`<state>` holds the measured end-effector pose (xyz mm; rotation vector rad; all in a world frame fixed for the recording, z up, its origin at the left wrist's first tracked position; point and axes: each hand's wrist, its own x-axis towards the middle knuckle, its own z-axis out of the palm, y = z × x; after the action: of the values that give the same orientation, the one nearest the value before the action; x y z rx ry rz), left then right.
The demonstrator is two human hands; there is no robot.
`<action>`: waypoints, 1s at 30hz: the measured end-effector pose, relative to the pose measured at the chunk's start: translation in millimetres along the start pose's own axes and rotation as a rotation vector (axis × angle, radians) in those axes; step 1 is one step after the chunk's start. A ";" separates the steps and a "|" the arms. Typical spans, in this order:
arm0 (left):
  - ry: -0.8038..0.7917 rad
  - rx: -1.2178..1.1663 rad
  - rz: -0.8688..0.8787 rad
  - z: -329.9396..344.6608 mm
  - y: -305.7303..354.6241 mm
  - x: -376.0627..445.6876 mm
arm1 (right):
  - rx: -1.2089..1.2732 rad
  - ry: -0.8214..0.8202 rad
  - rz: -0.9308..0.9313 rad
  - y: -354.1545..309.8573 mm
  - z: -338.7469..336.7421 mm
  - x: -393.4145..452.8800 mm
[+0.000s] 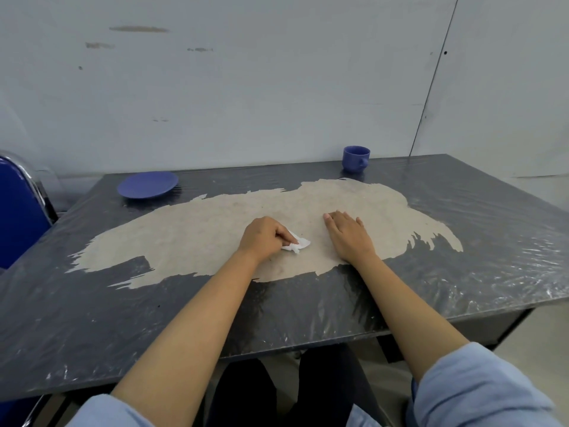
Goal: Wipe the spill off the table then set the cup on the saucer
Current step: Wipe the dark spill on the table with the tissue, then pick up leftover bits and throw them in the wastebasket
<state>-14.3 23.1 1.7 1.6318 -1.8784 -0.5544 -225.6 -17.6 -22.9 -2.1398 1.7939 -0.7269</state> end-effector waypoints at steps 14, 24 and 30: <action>0.047 -0.926 -0.476 -17.9 -11.3 35.7 | 0.047 0.013 -0.012 0.1 -3.4 -1.0; -0.122 -1.083 -0.470 -16.4 -6.1 34.6 | 0.111 -0.024 -0.040 -5.8 -6.2 8.4; -0.219 -1.066 -0.454 -11.3 2.6 34.8 | 0.605 -0.094 -0.052 -41.9 -16.5 14.2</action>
<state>-11.6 -10.0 17.2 1.2250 -0.9476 -1.6262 -197.3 -20.8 14.7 -1.7772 1.2572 -1.0067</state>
